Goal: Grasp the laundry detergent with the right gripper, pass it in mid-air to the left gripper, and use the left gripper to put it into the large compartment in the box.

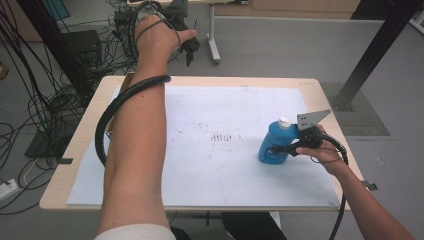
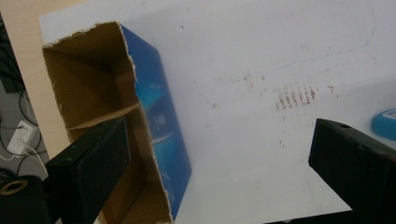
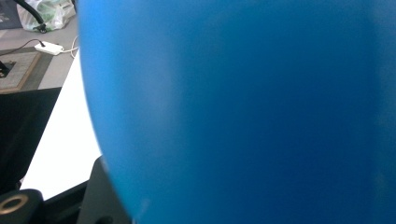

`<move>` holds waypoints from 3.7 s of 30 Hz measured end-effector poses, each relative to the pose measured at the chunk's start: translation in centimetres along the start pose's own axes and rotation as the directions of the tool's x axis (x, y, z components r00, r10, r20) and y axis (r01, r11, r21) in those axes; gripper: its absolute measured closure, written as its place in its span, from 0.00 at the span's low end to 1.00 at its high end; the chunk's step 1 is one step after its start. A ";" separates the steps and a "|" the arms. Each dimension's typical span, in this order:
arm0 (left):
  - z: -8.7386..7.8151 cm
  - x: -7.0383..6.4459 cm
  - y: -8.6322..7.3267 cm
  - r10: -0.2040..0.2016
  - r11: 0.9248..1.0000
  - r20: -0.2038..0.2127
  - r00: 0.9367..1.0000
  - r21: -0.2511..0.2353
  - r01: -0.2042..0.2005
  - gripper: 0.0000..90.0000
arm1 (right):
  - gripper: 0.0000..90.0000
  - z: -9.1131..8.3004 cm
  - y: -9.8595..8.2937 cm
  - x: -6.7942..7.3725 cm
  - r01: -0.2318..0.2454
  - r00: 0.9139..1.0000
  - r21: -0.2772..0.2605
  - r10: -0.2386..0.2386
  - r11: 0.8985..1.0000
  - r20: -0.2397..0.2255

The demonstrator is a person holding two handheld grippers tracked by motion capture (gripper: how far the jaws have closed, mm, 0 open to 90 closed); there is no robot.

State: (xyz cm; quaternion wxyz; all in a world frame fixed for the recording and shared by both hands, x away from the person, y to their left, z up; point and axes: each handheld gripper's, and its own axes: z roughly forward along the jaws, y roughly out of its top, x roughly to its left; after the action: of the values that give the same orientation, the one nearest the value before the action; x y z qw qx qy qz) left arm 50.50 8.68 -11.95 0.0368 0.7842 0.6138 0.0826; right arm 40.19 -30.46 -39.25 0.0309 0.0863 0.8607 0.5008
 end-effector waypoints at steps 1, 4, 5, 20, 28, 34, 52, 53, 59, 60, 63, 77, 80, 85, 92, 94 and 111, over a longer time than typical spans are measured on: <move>0.0 0.0 0.0 0.000 1.000 0.000 1.000 0.001 0.000 0.06 | 0.47 0.0 0.0 0.0 0.000 1.000 0.000 0.000 1.000 0.000; -0.2 0.1 -0.1 0.004 1.000 0.000 1.000 -0.002 -0.004 0.06 | 0.48 0.0 0.0 0.0 -0.004 1.000 0.001 0.004 1.000 0.003; -0.2 0.1 -0.1 0.004 1.000 0.000 1.000 -0.003 -0.004 0.06 | 0.48 0.0 0.0 0.0 -0.005 1.000 0.001 0.005 1.000 0.003; -0.5 0.3 -0.3 0.036 0.999 0.016 0.999 -0.014 -0.036 0.06 | 0.48 0.0 0.2 0.1 -0.036 0.999 0.009 0.036 0.999 0.020; -1.3 0.2 -0.3 0.088 0.996 0.025 0.996 -0.031 -0.087 0.06 | 0.48 -0.8 2.3 0.7 -0.027 0.999 0.024 0.026 0.999 0.045; -1.7 0.0 -0.6 0.144 0.989 0.033 0.989 -0.035 -0.143 0.06 | 0.48 -1.5 5.5 1.6 -0.035 0.997 0.058 0.031 0.998 0.069; -5.4 1.6 -2.9 0.325 0.945 0.082 0.942 -0.075 -0.319 0.06 | 0.48 0.2 19.5 3.3 -0.045 0.999 0.012 0.045 0.999 0.010; -5.7 1.6 -3.1 0.339 0.940 0.086 0.937 -0.080 -0.332 0.06 | 0.48 0.5 20.0 3.0 -0.042 0.999 0.013 0.042 0.999 0.007; -7.1 2.0 -3.7 0.428 0.902 0.086 0.900 -0.101 -0.420 0.06 | 0.48 3.2 22.8 0.3 -0.035 0.999 0.028 0.036 0.999 -0.011; -7.2 2.0 -3.8 0.441 0.895 0.083 0.894 -0.105 -0.433 0.06 | 0.48 3.9 23.2 -0.2 -0.028 1.000 0.039 0.028 0.999 -0.012; -7.4 1.8 -3.9 0.487 0.871 0.077 0.870 -0.113 -0.478 0.06 | 0.48 5.6 24.0 -1.3 -0.010 1.000 0.062 0.011 0.998 -0.027; -6.7 0.7 -4.1 0.671 0.740 0.071 0.738 -0.125 -0.661 0.07 | 0.48 13.4 25.0 -4.1 0.032 0.992 0.085 -0.022 0.996 -0.122; -6.2 0.5 -4.3 0.703 0.710 0.076 0.707 -0.118 -0.694 0.06 | 0.48 14.5 24.7 -4.1 0.049 0.989 0.072 -0.038 0.996 -0.141; -5.1 0.0 -4.6 0.739 0.673 0.060 0.670 -0.090 -0.734 0.06 | 0.48 15.7 24.6 -3.9 0.056 0.984 0.047 -0.047 0.997 -0.174; -4.2 -0.7 -4.9 0.765 0.645 0.055 0.642 -0.070 -0.761 0.06 | 0.48 16.7 24.8 -2.9 0.086 0.973 0.026 -0.078 0.996 -0.216; -3.9 -0.9 -5.0 0.771 0.637 0.058 0.634 -0.063 -0.768 0.06 | 0.48 16.9 24.9 -2.6 0.094 0.971 0.024 -0.086 0.995 -0.225; -1.5 -1.9 -5.0 0.793 0.604 0.116 0.598 -0.024 -0.796 0.06 | 0.48 17.6 25.0 -1.8 0.115 0.960 0.010 -0.108 0.993 -0.258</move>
State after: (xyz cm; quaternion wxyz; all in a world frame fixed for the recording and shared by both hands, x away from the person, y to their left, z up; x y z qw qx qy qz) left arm 44.98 7.97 -11.47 0.0194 0.9791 0.1992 0.0358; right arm 47.37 -3.65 -26.40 -0.0538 -0.0275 0.8670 0.4946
